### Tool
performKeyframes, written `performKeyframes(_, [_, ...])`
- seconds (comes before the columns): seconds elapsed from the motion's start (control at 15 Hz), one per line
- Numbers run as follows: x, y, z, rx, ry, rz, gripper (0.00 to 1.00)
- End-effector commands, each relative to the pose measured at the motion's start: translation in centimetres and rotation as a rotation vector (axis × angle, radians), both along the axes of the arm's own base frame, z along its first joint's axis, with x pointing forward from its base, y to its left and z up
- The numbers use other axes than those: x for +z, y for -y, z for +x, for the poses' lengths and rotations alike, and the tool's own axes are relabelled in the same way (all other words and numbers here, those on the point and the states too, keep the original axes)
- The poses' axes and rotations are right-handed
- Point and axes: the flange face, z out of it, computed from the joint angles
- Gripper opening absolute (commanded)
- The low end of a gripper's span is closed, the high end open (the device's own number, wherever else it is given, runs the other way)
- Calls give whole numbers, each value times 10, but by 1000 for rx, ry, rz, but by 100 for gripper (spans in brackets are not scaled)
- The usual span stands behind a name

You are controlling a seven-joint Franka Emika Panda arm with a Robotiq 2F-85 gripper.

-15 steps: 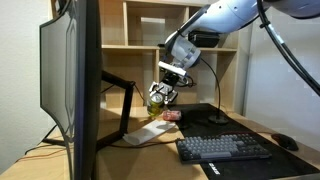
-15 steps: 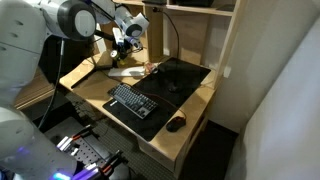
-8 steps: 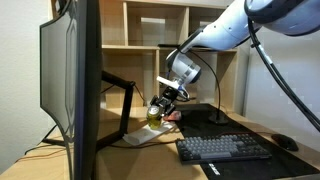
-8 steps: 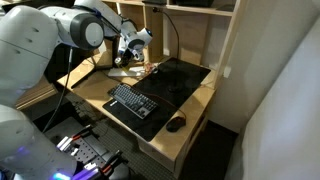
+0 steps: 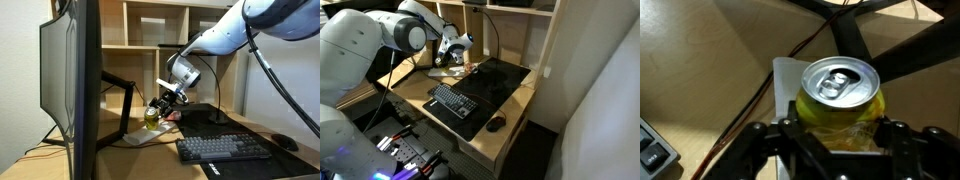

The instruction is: Pick up the can and make it stand

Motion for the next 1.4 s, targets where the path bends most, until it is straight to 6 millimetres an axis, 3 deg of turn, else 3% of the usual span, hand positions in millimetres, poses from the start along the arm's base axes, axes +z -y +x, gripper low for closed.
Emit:
performKeyframes(0.0, [-5, 1, 1, -55, -96, 73, 42])
performKeyframes(0.33, [-1, 10, 10, -227, -168, 163, 42])
performKeyframes(0.47, [14, 10, 14, -282, -136, 200, 42])
performKeyframes(0.53, [1, 9, 10, -233, -154, 165, 67])
performKeyframes(0.67, [7, 10, 13, -257, -145, 183, 67])
performKeyframes(0.73, [9, 10, 14, -258, -141, 184, 42])
performKeyframes(1.07, [-39, 23, 7, -331, -294, 155, 42])
performKeyframes(1.33, [-65, 25, 6, -388, -323, 221, 42])
